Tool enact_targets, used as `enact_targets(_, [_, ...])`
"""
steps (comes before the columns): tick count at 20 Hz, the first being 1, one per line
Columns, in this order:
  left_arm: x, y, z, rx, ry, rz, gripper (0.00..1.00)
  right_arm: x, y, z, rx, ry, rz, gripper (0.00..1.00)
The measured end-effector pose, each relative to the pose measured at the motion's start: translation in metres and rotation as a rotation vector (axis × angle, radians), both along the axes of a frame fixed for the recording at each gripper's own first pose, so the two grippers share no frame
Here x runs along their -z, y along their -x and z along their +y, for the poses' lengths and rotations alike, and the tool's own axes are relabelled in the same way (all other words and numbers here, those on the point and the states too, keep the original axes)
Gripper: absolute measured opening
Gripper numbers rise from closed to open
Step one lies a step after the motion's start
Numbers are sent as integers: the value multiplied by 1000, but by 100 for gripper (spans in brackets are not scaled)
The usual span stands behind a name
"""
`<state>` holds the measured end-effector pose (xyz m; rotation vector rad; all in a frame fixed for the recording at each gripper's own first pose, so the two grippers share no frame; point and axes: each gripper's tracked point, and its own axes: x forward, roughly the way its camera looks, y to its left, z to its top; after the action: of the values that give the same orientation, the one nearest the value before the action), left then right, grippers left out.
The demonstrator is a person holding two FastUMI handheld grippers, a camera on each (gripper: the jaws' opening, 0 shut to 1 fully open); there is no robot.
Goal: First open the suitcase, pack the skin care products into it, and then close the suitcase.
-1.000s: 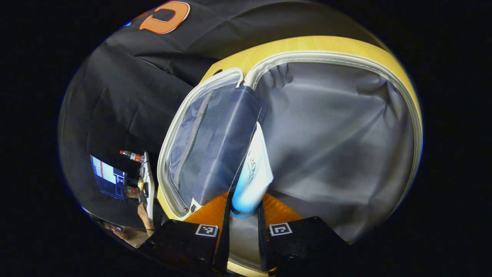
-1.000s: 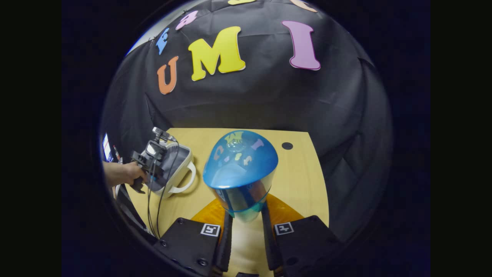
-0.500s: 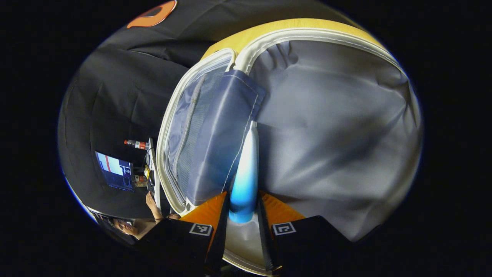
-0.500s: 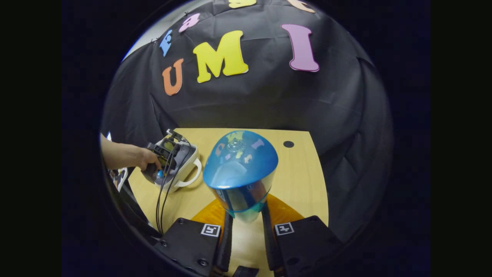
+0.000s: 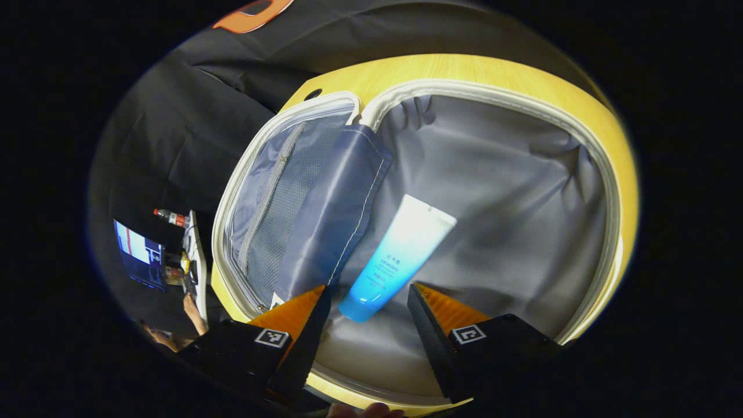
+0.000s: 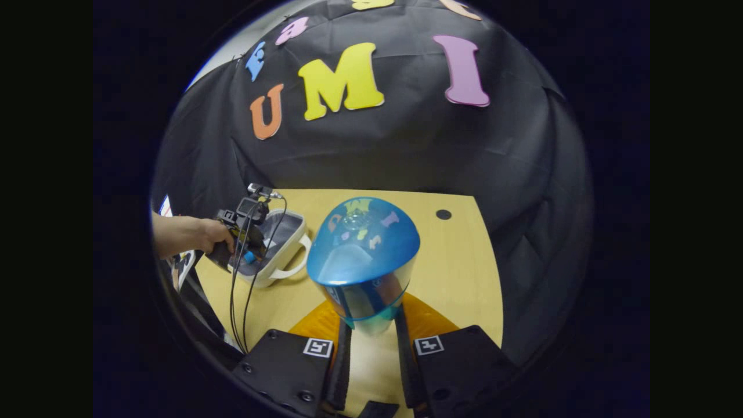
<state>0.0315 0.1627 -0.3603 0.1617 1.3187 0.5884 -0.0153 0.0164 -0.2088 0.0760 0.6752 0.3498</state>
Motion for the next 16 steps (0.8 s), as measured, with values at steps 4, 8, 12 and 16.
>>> enact_targets(4, [-37,-5,-8,25,104,-199,92,-18,-21,70,-108,-20,-24,35])
enact_targets(8, [-114,5,-6,63,225,-525,95,-34,-45,171,-182,-96,-11,34])
enact_targets(12, [-162,57,32,40,181,-692,96,-6,-59,279,-235,-160,90,35])
enact_targets(16, [-160,104,57,-26,234,-750,96,60,-54,352,-203,-169,299,35])
